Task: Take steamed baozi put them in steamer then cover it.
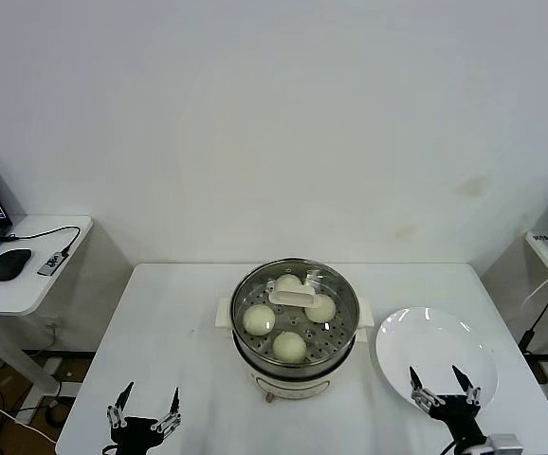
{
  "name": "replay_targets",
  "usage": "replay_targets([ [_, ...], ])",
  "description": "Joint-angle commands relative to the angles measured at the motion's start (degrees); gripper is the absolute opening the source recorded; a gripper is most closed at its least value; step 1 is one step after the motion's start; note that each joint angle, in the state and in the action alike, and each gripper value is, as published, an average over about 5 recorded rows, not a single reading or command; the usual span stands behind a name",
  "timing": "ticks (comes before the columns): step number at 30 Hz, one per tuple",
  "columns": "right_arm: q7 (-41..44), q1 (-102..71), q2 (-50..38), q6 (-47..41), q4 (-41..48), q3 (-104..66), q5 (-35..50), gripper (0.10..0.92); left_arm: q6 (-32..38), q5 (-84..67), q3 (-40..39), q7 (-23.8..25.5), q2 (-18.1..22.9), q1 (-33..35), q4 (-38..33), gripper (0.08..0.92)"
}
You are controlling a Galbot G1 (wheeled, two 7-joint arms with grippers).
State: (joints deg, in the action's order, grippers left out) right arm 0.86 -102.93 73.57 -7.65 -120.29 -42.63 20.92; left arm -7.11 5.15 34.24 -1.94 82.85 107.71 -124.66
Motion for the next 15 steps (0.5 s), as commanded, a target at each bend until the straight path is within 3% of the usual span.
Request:
replay_targets([
  [1, 0.2, -1.2, 0.2, -1.2, -1.2, -0.5, 0.1, 0.823, 0.1, -2.9, 0.7, 0.5, 0.0, 2.0, -1.4, 0.823],
  [15, 3.2, -2.0, -1.3, -2.6, -2.4, 0.6, -0.5, 0.823, 0.1, -4.6, 1.1, 1.8, 0.1, 1.8, -1.8, 0.823],
])
